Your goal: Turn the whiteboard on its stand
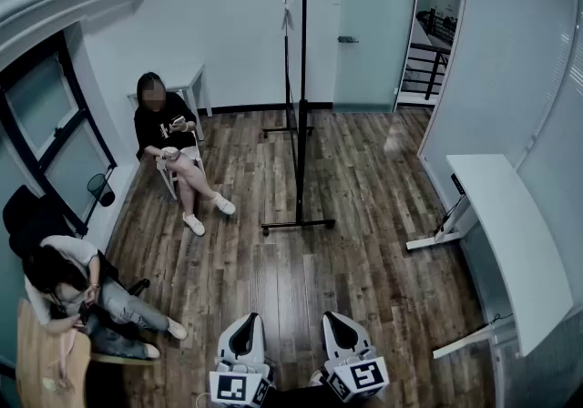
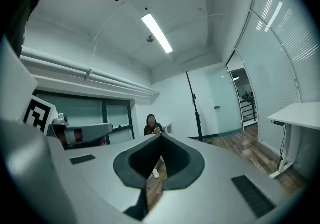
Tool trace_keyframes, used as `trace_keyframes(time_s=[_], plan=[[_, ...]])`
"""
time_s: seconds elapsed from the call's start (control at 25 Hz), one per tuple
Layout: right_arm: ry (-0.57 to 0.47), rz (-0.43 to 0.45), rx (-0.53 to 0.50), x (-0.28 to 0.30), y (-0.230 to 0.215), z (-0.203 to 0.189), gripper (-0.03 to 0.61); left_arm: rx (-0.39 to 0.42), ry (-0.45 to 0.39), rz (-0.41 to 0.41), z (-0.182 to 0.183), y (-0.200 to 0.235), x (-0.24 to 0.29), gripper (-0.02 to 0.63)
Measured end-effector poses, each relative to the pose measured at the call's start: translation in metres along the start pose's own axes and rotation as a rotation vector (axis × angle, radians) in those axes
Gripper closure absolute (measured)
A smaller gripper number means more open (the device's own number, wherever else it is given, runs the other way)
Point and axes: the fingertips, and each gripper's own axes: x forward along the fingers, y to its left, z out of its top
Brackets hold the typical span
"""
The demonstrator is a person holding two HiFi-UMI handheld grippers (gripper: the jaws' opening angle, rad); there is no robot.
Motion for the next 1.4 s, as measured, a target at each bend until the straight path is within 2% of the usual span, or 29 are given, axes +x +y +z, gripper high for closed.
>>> trace_keyframes(time_s=[0.76,1.24,1.4], plan=[[-0.017,0.015,0.028,0.0,-0.013,-0.001,0.569,0.012,0.002,0.01,-0.007,-0.014,0.008,0.601],[0.007,0.05,0.023,-0.023,-0.049,-0.01,0.569,0.054,0.011,0.06,-0.022,-0.055,0.017,0.601],[0.015,0.07,0.015,-0.021,-0.061,-0.013,0.569,0.044,0.003,0.094,-0.024,-0.063,0.023,0.601]])
